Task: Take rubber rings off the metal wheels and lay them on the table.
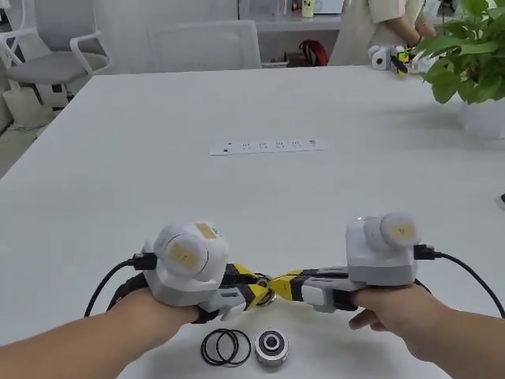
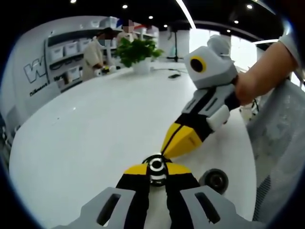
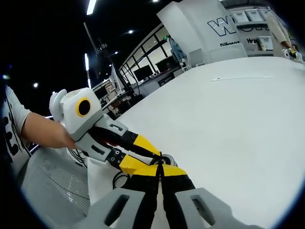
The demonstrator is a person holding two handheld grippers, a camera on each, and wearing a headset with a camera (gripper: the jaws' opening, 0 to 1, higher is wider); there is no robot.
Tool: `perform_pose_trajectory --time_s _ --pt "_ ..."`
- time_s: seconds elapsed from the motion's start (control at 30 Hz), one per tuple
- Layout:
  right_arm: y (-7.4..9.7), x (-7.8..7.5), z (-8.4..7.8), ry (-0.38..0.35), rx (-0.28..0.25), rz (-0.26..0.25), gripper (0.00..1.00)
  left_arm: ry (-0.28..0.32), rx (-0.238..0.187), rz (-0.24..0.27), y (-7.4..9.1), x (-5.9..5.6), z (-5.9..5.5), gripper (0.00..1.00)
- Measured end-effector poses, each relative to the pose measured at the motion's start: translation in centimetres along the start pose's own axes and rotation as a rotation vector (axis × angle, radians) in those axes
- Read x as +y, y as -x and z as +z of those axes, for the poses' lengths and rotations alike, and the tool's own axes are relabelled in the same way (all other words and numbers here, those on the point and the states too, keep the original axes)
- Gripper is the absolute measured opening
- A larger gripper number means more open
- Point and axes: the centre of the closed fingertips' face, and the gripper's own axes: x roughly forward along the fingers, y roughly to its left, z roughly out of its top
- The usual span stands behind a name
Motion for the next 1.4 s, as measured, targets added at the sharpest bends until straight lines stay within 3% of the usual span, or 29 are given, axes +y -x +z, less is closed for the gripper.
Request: perform_pose_trajectory --time_s 0.33,0.5,0.7,0.83,1.23,1.4 --pt "0.0 0.2 0.3 -0.01 -0.009 0.0 0.0 0.019 0.005 -0.018 0.1 0.0 0.1 0.13" --pt "0.0 0.3 0.6 -0.02 -0.02 0.002 0.0 0.018 -0.012 -0.04 0.9 -0.1 0.4 0.16" --pt "0.1 0.5 1.0 -0.038 -0.033 0.009 0.0 0.025 -0.07 -0.046 2.3 -0.1 1.7 0.21" --pt "0.2 0.9 1.2 -0.042 -0.036 0.019 0.0 0.029 -0.088 -0.052 3.4 -0.1 2.0 0.24" --pt "0.7 2.5 1.8 -0.063 -0.057 0.059 0.0 0.048 -0.126 -0.066 6.5 -0.6 2.0 0.44" --pt "0.8 3.4 2.1 -0.066 -0.063 0.08 0.0 0.04 -0.128 -0.075 7.8 -1.0 1.5 0.5"
